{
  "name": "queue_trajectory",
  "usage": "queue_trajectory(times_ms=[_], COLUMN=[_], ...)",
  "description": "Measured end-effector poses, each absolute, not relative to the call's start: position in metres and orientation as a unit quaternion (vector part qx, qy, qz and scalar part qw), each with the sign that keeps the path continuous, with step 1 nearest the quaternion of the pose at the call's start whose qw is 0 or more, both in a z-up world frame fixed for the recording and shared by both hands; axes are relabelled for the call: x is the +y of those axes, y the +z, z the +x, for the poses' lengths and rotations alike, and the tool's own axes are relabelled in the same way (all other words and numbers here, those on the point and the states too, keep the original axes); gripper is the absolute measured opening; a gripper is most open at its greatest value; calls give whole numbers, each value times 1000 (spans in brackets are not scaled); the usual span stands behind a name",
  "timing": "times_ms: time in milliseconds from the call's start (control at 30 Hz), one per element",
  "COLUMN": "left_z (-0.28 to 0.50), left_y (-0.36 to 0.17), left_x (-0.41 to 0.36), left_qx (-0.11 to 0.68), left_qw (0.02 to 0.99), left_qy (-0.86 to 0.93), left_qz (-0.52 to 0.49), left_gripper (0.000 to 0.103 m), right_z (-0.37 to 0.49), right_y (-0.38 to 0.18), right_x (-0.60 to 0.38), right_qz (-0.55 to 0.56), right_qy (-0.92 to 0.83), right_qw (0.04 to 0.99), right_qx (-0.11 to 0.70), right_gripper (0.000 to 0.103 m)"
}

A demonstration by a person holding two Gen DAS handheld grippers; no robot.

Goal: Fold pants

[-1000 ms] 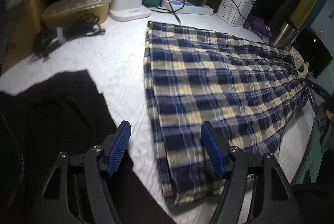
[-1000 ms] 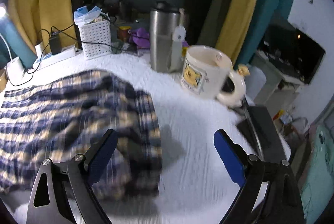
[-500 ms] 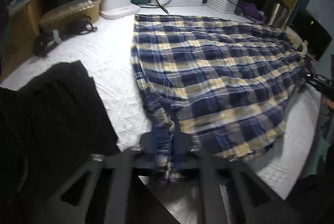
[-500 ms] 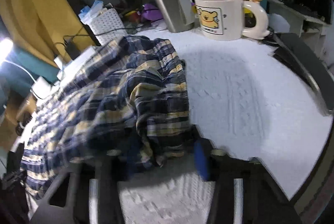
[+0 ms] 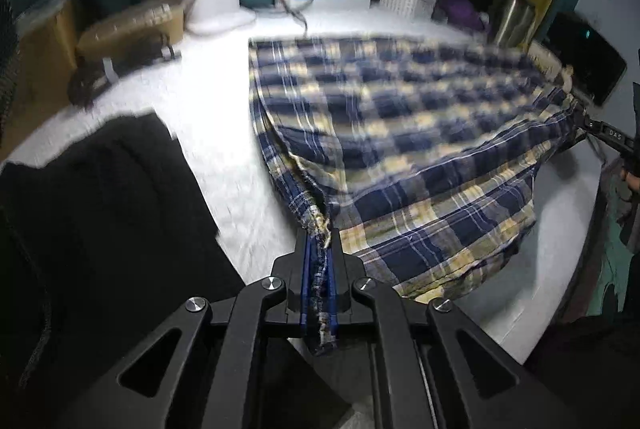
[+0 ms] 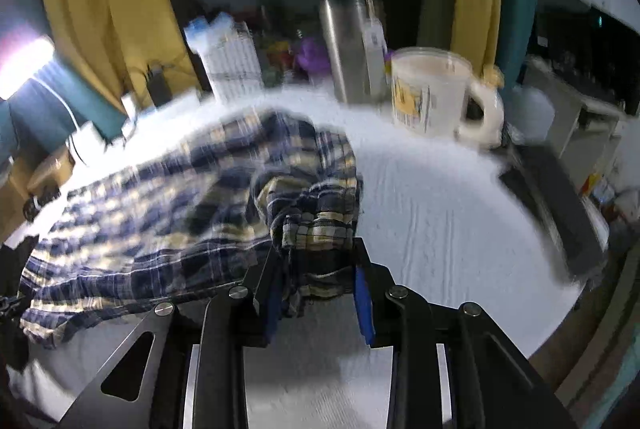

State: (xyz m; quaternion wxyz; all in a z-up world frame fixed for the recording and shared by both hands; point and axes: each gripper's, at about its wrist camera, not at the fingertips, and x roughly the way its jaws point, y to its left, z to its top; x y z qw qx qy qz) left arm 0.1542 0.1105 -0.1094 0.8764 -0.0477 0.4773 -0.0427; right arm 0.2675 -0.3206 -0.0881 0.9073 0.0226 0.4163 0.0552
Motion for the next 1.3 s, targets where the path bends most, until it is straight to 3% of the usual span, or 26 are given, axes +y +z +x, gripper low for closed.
queue_trajectory(times_ms=[133, 233, 267, 333, 367, 633, 700, 867, 1300], left_z=[154, 156, 155, 151, 151, 179, 194, 232, 305], left_y=[-112, -103, -100, -93, -89, -67, -66, -69, -98], left_x=[110, 117, 120, 129, 134, 140, 135, 126, 142], left_qx=[490, 494, 493, 485, 480, 445, 440, 434, 443], left_qw=[870, 868, 869, 874, 877, 895, 898, 901, 895], left_qy=[-38, -26, -18, -6, 1, 5, -3, -23, -27], left_qz=[-36, -34, -32, -34, -36, -21, -14, -10, -39], left_gripper=[10, 12, 16, 33, 41, 42, 42, 42, 42], right_z=[252, 245, 243, 240, 239, 247, 257, 285, 370], right_y=[-115, -113, -111, -103, -99, -55, -48, -44, -70], right_x=[-327, -327, -328, -332, -335, -335, -329, -304, -238], right_qz=[14, 0, -11, -17, -15, -21, -26, -49, -103], right_qy=[45, 36, 26, 17, 17, 11, 18, 41, 80], right_qw=[896, 902, 905, 911, 913, 942, 943, 941, 912], right_qx=[441, 430, 425, 411, 407, 336, 330, 333, 389], right_gripper=[32, 53, 62, 64, 64, 64, 50, 40, 40])
